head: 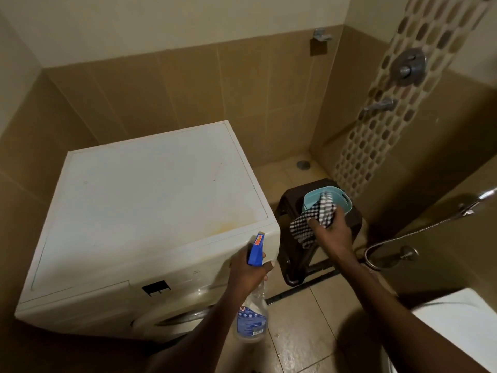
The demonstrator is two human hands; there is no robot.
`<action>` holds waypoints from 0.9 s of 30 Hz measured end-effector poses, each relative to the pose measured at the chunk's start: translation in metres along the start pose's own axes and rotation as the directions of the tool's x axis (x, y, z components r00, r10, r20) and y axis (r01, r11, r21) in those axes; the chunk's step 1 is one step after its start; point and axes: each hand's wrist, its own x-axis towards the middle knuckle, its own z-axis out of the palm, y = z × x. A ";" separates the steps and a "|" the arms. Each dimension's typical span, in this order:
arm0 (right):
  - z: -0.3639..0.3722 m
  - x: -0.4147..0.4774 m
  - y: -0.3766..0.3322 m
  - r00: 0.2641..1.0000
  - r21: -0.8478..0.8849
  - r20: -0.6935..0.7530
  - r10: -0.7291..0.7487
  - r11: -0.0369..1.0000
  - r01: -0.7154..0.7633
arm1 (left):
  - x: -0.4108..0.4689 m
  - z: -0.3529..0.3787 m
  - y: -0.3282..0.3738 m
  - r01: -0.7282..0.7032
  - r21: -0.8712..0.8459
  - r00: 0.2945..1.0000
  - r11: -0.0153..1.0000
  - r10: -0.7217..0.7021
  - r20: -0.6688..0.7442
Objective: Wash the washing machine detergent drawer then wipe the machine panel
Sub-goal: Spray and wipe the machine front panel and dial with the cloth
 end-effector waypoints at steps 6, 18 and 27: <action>0.060 0.001 0.012 0.950 -0.303 0.112 -0.290 0.901 0.311 | -0.003 -0.014 -0.016 0.028 -0.054 0.999 0.998 -0.029 -0.020; 0.135 -0.022 0.035 0.903 -0.671 0.200 -0.381 0.618 0.409 | -0.007 -0.073 -0.057 0.067 -0.062 0.990 0.996 -0.074 -0.123; 0.156 -0.057 0.035 0.699 -0.588 0.481 -0.529 0.397 0.705 | -0.002 -0.078 -0.070 0.045 -0.068 0.991 0.997 -0.053 -0.122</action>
